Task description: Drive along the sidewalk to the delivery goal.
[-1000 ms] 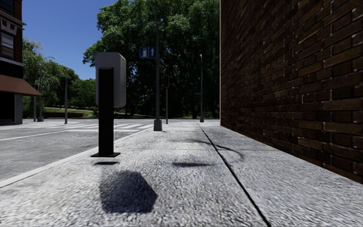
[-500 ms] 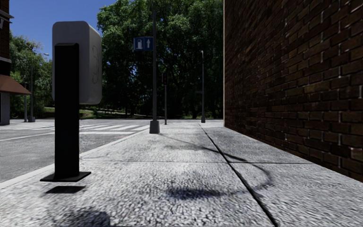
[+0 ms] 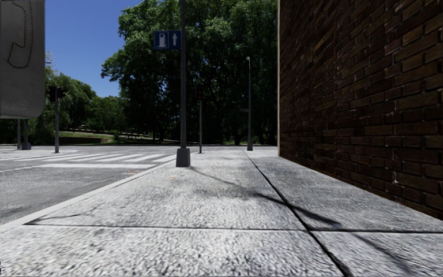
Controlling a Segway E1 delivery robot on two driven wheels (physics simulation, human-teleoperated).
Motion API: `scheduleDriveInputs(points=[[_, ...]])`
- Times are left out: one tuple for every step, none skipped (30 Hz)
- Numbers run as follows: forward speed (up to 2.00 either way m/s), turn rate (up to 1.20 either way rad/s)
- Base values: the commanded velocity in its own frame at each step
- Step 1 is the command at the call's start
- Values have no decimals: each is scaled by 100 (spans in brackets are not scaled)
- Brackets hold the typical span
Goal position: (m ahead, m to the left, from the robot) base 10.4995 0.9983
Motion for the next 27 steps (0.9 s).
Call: scheduleDriveInputs(points=[[200,0],[200,0],[200,0],[200,0],[200,0],[200,0],[200,0],[200,0],[200,0],[200,0],[200,0],[200,0],[200,0],[200,0],[200,0],[200,0],[200,0],[200,0],[200,0],[200,0],[200,0],[200,0],[200,0],[200,0],[200,0],[200,0],[200,0]])
